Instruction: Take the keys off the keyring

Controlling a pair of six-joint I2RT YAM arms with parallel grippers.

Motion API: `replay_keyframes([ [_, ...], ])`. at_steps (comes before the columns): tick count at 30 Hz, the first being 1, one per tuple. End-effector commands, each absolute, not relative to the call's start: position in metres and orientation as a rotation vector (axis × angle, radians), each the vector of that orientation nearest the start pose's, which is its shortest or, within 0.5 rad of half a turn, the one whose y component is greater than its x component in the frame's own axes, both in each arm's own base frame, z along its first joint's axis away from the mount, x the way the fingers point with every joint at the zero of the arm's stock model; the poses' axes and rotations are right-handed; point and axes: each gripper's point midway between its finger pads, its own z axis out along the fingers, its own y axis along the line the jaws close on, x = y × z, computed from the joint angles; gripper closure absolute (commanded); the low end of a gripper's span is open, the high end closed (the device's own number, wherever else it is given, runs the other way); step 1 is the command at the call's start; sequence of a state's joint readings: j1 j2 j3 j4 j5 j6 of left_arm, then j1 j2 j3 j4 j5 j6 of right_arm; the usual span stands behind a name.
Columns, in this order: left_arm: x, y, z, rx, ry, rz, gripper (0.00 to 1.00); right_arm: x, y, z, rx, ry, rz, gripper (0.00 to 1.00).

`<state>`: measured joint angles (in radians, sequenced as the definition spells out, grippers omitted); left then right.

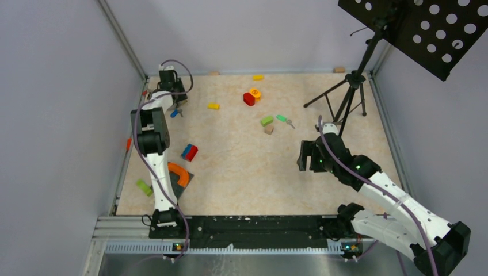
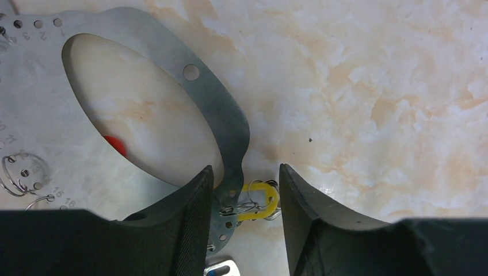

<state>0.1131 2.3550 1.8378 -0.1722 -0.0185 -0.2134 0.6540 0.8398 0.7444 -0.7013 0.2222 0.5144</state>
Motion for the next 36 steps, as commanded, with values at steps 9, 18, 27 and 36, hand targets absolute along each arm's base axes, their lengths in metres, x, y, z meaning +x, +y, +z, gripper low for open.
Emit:
replay_keyframes([
  [9,0.593,0.035,0.048,-0.236,2.261,0.016,0.75,0.207,0.137,0.152,-0.077,2.323,0.339,0.22],
  [18,0.570,0.024,0.055,-0.235,2.301,0.122,1.00,0.207,0.138,0.156,-0.078,2.310,0.356,0.22],
  [27,0.525,0.003,0.090,-0.295,2.287,0.122,1.00,0.206,0.140,0.159,-0.085,2.296,0.377,0.22],
  [36,0.441,-0.066,0.094,-0.220,2.352,-0.007,1.00,0.206,0.140,0.159,-0.079,2.292,0.383,0.22],
])
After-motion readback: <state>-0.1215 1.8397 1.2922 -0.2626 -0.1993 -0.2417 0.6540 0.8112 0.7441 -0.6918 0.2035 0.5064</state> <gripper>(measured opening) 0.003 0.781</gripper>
